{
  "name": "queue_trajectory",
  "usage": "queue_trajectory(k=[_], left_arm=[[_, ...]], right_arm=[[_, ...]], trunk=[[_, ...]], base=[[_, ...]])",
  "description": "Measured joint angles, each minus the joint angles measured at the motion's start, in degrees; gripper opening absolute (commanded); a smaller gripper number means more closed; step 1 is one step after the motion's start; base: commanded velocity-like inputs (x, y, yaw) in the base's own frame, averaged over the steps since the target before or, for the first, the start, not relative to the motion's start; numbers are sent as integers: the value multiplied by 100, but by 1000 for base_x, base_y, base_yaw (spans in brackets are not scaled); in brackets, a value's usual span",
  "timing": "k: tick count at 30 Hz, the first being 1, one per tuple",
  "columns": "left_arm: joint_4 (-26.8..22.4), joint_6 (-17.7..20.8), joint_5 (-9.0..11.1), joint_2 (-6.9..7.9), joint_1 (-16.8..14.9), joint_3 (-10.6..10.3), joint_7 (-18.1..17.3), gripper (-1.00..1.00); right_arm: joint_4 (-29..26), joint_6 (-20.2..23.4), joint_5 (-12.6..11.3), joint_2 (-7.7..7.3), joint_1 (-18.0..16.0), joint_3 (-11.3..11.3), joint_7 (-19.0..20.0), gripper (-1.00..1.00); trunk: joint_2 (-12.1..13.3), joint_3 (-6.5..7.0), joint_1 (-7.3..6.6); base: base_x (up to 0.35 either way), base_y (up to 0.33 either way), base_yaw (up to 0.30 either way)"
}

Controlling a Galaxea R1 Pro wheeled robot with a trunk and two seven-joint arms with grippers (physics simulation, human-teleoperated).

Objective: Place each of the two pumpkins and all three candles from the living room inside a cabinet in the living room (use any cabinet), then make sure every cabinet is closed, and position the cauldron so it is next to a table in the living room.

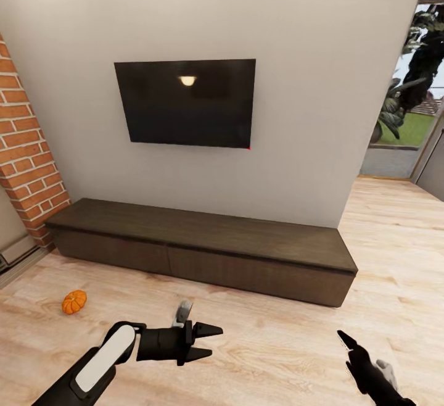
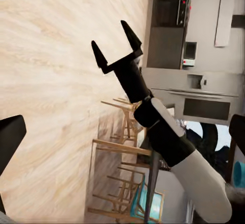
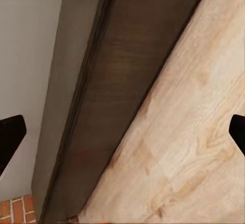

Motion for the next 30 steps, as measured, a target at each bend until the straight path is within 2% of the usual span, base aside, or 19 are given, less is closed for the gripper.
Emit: queue_trajectory(k=[3, 4, 6, 8, 12, 17, 20, 24, 27, 30], left_arm=[[-10, -6, 78, 18, -1, -53, -5, 100], [-12, -7, 89, 17, -1, -60, -7, 100], [-15, -9, 99, 17, -2, -67, -12, 100], [-20, -9, 107, 16, -2, -71, -14, 100], [-24, -19, 106, 10, -2, -85, -14, 100], [-16, -29, 105, 3, 0, -101, -1, 100], [20, -34, 94, 5, 11, -133, 6, 100], [275, -44, -26, 35, 35, -279, 2, 100], [500, -41, -205, 151, 50, -311, -19, 100], [619, -50, -409, 353, 90, -333, -30, 100]], right_arm=[[-83, -155, 48, 4, -208, 20, -65, 100], [-90, -290, 133, 5, -291, 30, -75, 100], [-122, -562, 490, 4, -421, 45, -92, 100], [-192, -655, 708, -1, -472, 47, -92, 100], [-797, -707, 954, 5, -515, 46, -131, 100], [-968, -663, 943, 30, -544, 22, -442, 100], [-977, -683, 931, 42, -548, 10, -499, 100], [-939, -830, 935, 62, -571, 11, -561, 100], [-917, -961, 934, 71, -603, 15, -572, 100], [-905, -1040, 930, 140, -620, 19, -576, 100]], trunk=[[0, 0, 0], [0, 0, 0], [0, 0, 0], [0, 0, 0], [0, 0, 0], [0, 0, 0], [0, 0, 0], [0, -1, 0], [0, 0, 0], [0, 0, 0]], base=[[0, 0, 0], [0, 0, 0], [0, 0, 0], [0, 0, 0], [0, 0, 0], [0, 0, 0], [0, 0, 0], [0, 0, 0], [0, 0, 0], [0, 0, 0]])
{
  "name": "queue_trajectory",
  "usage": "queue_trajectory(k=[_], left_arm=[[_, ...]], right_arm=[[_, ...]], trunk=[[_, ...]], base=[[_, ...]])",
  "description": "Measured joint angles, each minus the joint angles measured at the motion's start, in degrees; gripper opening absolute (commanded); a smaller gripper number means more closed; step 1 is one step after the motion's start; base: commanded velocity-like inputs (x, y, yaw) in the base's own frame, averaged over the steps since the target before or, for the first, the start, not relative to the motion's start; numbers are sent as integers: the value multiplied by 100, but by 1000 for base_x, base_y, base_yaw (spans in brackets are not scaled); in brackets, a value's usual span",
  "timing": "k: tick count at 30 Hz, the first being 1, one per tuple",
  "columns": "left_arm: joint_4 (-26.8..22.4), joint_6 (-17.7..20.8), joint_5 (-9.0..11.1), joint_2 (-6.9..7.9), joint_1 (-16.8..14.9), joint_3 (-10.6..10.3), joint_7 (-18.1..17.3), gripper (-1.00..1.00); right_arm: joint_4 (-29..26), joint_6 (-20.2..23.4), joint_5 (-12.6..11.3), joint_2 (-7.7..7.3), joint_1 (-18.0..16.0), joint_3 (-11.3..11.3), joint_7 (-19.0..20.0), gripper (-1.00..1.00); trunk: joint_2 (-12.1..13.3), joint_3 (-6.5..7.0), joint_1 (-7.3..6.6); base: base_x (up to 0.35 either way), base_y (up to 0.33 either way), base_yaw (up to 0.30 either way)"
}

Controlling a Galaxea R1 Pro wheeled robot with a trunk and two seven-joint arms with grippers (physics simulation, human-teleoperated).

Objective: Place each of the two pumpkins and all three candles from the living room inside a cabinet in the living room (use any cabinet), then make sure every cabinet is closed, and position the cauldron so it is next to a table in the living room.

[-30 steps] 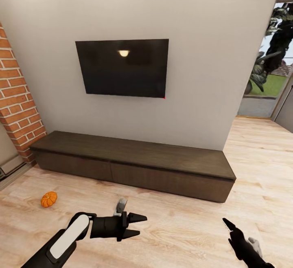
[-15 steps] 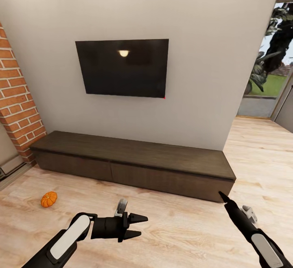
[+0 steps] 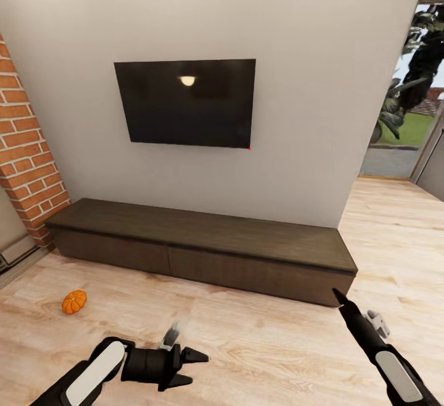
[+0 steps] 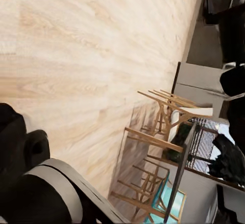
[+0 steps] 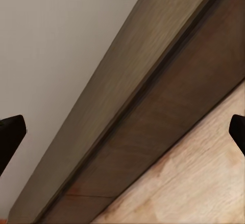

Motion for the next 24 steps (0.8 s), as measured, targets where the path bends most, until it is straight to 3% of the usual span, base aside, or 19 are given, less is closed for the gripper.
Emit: queue_trajectory(k=[4, 7, 12, 19, 22, 24], left_arm=[[12, -8, -260, 88, 61, -9, -10, 100], [-45, -5, -346, 76, 119, -10, -56, 100], [-305, -15, -383, 35, 155, -4, -115, 100], [-212, -150, -403, 28, 274, -2, -129, 100], [-192, -173, -414, 24, 284, -2, -128, 100], [-189, -177, -413, 17, 285, -9, -128, 100]], right_arm=[[8, -28, 10, 160, -42, 2, 1, 100], [112, -80, 22, 295, -135, 6, 1, 100], [561, -280, 49, 462, -371, 16, 2, 100], [735, -367, 25, 640, -436, 12, -10, 100], [937, -756, 17, 723, -466, -12, -77, 100], [1059, -985, 35, 735, -576, -1, -376, 100]], trunk=[[0, 0, 0], [0, 0, 0], [0, 0, -2], [0, 0, -1], [-1, 0, -2], [0, 0, -1]], base=[[0, 0, 0], [0, 0, 0], [110, 0, 0], [89, 0, 0], [220, 0, 0], [125, 0, 0]])
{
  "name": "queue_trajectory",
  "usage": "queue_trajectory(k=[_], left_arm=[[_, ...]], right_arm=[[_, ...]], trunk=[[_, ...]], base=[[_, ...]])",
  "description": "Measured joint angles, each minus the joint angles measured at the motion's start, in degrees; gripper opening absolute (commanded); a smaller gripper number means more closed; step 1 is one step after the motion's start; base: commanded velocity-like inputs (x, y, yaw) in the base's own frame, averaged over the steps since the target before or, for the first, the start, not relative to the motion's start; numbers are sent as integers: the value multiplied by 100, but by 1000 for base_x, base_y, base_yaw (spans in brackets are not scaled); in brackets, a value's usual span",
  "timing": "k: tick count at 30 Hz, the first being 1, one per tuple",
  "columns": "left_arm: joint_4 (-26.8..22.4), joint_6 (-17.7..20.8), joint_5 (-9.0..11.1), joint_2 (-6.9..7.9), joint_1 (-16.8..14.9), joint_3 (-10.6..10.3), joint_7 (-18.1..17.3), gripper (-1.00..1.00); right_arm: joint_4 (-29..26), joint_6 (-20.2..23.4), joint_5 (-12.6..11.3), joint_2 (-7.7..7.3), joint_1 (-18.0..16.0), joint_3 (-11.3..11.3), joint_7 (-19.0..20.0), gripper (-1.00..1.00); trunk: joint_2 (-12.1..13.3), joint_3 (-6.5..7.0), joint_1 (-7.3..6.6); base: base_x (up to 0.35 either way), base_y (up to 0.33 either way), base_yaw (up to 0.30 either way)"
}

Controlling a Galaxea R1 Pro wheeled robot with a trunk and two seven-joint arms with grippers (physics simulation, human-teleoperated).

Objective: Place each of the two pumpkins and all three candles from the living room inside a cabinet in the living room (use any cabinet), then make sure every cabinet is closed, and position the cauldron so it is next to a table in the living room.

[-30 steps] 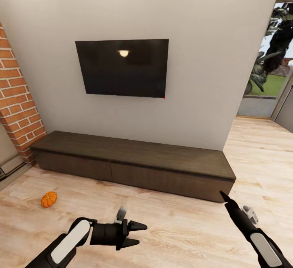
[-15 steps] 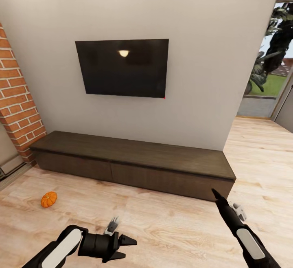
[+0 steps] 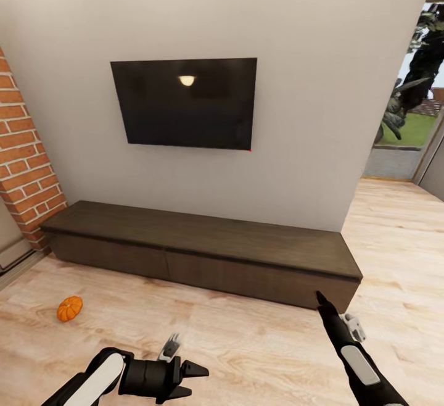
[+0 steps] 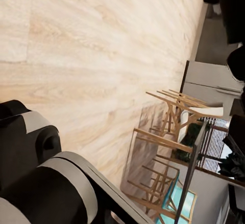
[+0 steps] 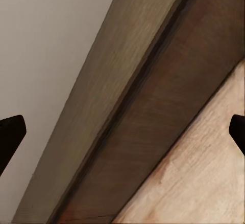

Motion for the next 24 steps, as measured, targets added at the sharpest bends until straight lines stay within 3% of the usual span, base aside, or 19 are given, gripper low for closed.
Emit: queue_trajectory(k=[4, 10, 17, 24], left_arm=[[48, -57, -6, 0, 2, -6, -2, 100], [79, -202, 4, -2, 3, -10, -6, 100], [81, -223, 4, -8, 9, -17, -7, 100], [81, -224, 14, -23, 10, -48, -7, 100]], right_arm=[[64, -134, -19, 12, -65, 0, -433, 100], [71, -150, -37, 20, -73, -12, -473, 100], [78, -96, -40, 4, -73, -30, -35, 100], [80, -29, -129, 4, -73, -14, 28, 100]], trunk=[[0, 0, -2], [0, 0, -2], [0, 0, -2], [0, 0, -1]], base=[[260, 0, 0], [328, 0, 0], [335, 0, 0], [299, 0, 0]])
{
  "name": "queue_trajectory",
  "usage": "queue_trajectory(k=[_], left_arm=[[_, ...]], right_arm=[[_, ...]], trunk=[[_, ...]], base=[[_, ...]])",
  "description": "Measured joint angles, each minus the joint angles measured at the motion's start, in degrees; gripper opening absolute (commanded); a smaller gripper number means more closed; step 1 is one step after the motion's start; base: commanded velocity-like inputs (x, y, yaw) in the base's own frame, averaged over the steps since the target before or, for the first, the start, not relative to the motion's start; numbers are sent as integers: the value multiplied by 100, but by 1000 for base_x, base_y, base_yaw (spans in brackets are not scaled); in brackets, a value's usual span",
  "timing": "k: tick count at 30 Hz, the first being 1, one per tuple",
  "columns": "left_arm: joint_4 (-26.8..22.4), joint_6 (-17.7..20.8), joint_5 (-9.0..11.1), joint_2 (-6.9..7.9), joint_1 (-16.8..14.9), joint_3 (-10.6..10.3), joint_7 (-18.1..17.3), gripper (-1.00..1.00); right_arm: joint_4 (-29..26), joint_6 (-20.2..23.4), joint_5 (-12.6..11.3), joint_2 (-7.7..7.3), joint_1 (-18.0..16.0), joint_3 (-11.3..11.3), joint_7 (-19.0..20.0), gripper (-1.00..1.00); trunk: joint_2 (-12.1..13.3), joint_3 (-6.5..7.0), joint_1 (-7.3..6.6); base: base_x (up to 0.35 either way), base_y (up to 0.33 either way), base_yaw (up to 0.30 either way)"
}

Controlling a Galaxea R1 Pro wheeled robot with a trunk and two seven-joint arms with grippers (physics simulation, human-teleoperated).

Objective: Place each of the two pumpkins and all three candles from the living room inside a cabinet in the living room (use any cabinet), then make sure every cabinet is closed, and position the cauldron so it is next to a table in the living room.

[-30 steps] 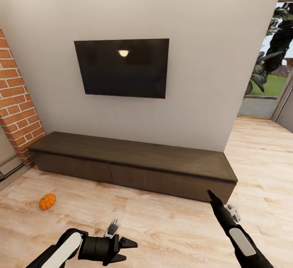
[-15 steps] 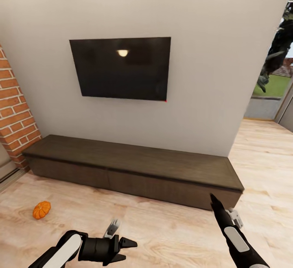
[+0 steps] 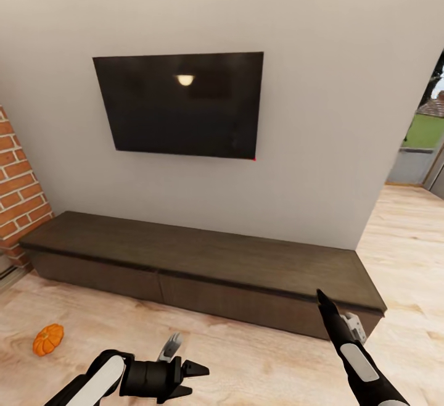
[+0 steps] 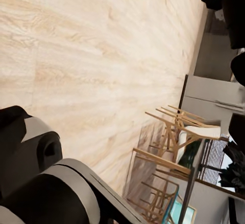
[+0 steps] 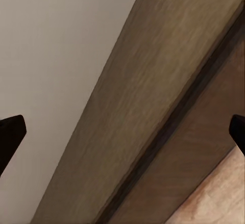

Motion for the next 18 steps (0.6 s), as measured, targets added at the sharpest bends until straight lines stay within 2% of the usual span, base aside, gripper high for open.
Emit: queue_trajectory(k=[6, 8, 10, 12, 14, 18], left_arm=[[0, 6, 12, -7, 0, -23, -1, 100], [0, 7, 24, -6, 0, -23, 0, 100], [0, 8, 37, -5, 0, -24, -5, 100], [0, 8, 42, -7, 0, -24, -7, 100], [0, 9, 47, -10, 0, -24, -8, 100], [0, 16, 49, -13, 0, -26, -13, 100]], right_arm=[[-3, 3, -74, 0, 0, -19, 61, 100], [-2, 4, -160, -1, 0, -18, 176, 100], [0, 45, -334, -6, 0, -18, 507, 100], [0, 268, -478, -19, 0, -23, 770, 100], [-3, 674, -582, -37, 0, -14, 999, 100], [-2, 1423, -640, -51, 0, -9, 1383, 100]], trunk=[[0, 0, 2], [0, 0, 3], [0, 0, 3], [-38, -17, 24], [-119, -53, 68], [-279, -125, 156]], base=[[51, 0, 0], [6, 0, 0], [2, 0, 0], [1, 0, 0], [0, 0, 0], [0, 0, 0]])
